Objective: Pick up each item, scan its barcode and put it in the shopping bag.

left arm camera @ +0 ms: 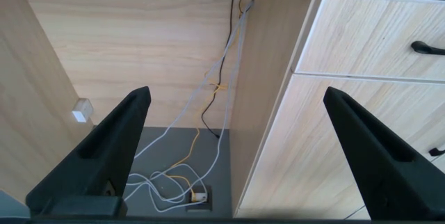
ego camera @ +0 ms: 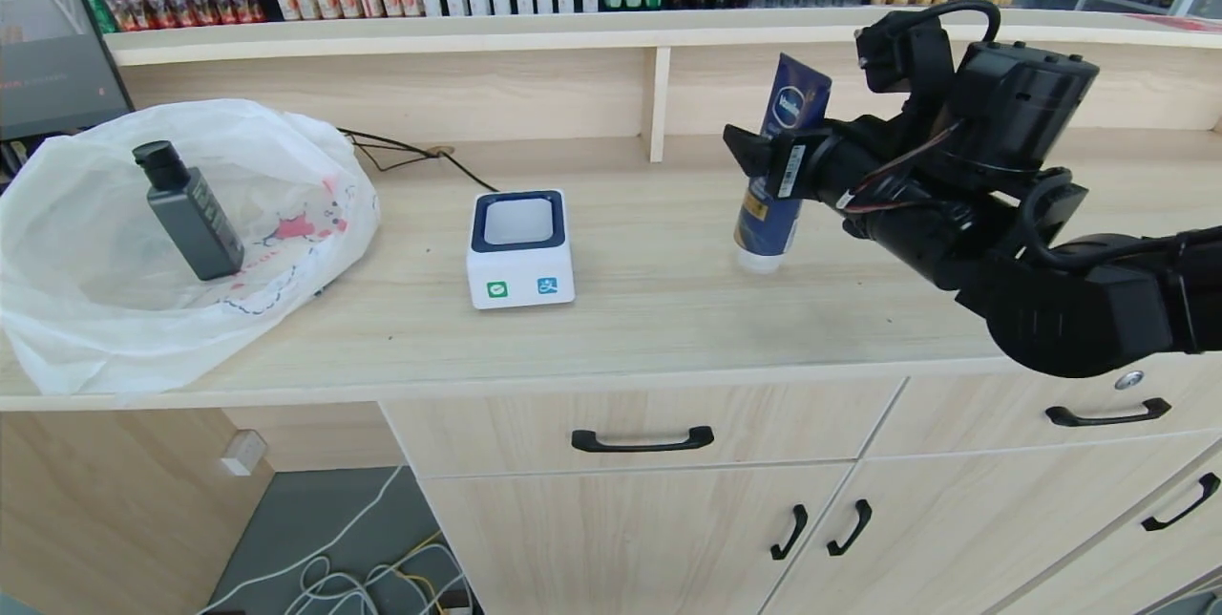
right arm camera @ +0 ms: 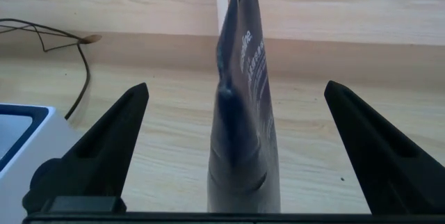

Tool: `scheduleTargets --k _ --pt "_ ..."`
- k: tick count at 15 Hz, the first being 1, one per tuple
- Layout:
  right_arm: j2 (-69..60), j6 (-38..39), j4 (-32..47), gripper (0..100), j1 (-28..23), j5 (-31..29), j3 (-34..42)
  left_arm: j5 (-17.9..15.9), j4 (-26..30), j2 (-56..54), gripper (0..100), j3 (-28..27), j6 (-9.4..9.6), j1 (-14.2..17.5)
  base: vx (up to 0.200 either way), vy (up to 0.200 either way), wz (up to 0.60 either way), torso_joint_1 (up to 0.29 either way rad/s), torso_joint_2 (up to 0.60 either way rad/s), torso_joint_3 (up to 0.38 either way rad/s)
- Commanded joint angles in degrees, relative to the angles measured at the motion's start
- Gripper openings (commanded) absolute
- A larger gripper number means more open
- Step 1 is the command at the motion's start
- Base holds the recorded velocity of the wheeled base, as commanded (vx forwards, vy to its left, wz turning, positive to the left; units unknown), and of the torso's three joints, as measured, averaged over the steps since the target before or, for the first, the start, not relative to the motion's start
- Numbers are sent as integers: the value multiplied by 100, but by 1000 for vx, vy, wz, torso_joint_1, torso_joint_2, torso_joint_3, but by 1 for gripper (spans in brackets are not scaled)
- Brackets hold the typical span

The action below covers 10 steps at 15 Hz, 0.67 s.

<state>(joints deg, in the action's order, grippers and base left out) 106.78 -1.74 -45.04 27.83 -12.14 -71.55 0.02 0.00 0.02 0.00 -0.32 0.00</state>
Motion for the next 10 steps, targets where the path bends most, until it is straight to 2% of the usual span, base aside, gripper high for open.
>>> scheduleTargets --k 1,10 --pt "238 -10 -4 100 3 1 -123 -2 0 -2 100 0 -3 0 0 0 0 0 0 0" --pt "484 7 -31 100 -94 54 -88 -2 0 -2 100 0 -3 0 0 0 0 0 0 0"
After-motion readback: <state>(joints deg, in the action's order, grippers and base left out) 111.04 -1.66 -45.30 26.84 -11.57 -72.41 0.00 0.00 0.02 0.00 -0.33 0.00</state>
